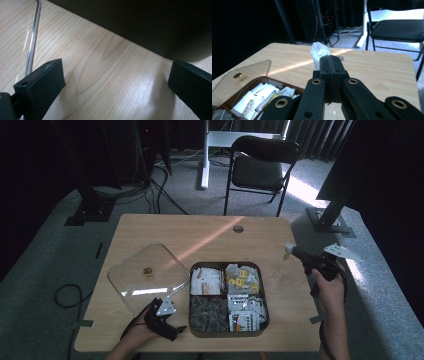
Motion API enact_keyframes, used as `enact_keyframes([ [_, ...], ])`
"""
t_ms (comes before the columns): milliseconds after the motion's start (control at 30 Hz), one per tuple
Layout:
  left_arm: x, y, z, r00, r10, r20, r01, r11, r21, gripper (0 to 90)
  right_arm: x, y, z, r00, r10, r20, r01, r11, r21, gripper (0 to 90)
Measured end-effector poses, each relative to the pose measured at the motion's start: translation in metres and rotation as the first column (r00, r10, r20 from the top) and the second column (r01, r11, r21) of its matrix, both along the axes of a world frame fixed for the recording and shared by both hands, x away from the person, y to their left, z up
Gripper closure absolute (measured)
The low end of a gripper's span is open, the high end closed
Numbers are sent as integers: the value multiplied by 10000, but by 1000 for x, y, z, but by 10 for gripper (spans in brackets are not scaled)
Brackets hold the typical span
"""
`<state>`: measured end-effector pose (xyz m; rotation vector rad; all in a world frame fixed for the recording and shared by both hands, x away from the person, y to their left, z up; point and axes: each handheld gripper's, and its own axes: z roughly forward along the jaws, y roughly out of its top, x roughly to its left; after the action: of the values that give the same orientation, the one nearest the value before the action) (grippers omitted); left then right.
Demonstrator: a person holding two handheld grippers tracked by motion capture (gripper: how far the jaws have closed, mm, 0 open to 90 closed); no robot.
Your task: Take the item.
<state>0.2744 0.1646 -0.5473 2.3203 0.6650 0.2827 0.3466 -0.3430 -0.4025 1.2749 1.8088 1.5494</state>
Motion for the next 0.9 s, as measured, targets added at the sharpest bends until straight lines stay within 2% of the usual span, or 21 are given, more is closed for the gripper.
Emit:
enact_keyframes([
  [133,0,0,0,10000,-7,2,7,10000,13,7,1,-6,-8,9996,-112,-270,113,9999,30,900],
  [267,0,0,0,10000,-3,-15,3,10000,2,8,3,-8,-19,9983,-270,-519,264,9996,-139,900],
  [333,0,0,0,10000,-2,-14,2,10000,5,7,4,-10,-24,9974,-300,-659,303,9995,39,900],
  [800,0,0,0,10000,0,-14,0,10000,1,8,9,-13,-56,9883,-419,-1466,453,9988,197,898],
  [900,0,0,0,10000,1,-14,-1,10000,1,8,10,-13,-60,9870,-335,-1575,393,9987,337,831],
])
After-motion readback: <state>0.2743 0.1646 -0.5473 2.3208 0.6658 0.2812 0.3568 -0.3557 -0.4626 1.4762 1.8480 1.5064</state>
